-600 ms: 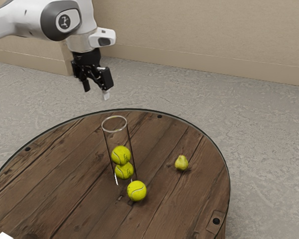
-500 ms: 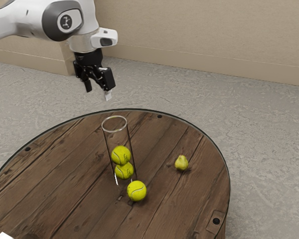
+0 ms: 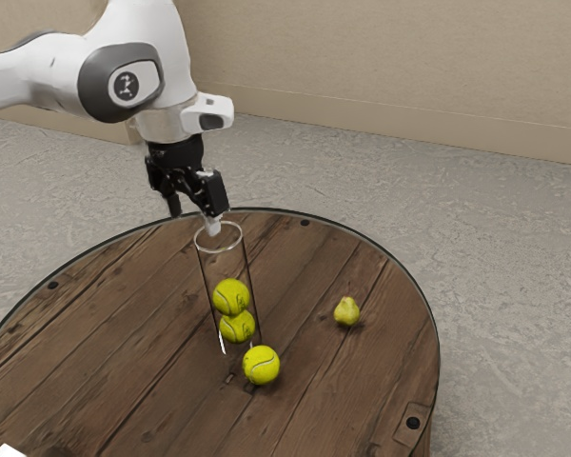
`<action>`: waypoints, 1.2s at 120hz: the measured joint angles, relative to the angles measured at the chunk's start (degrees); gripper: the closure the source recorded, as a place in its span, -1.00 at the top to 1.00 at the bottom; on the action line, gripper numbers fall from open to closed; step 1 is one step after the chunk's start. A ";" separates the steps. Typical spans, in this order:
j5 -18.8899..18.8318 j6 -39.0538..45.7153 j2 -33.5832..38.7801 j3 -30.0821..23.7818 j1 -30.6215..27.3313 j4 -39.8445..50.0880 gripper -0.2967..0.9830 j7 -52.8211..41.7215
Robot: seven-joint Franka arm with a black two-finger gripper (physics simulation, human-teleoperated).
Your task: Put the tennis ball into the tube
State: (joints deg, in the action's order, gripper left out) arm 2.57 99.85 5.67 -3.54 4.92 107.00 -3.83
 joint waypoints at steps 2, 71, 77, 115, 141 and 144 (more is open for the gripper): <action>0.09 0.54 0.21 -0.08 0.55 0.86 0.54 0.52; 3.60 22.13 -0.83 -2.40 2.15 21.28 0.54 17.11; 3.69 24.36 -1.56 -2.42 2.38 22.16 0.54 18.49; 3.80 34.09 -8.85 -2.43 5.71 23.19 0.54 25.88; 4.18 36.79 -12.45 -2.43 4.44 23.07 0.54 30.10; 4.19 37.00 -12.63 -2.44 4.48 23.06 0.54 30.60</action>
State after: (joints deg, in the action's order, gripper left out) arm 6.77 136.85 -6.96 -5.98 9.40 130.05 26.77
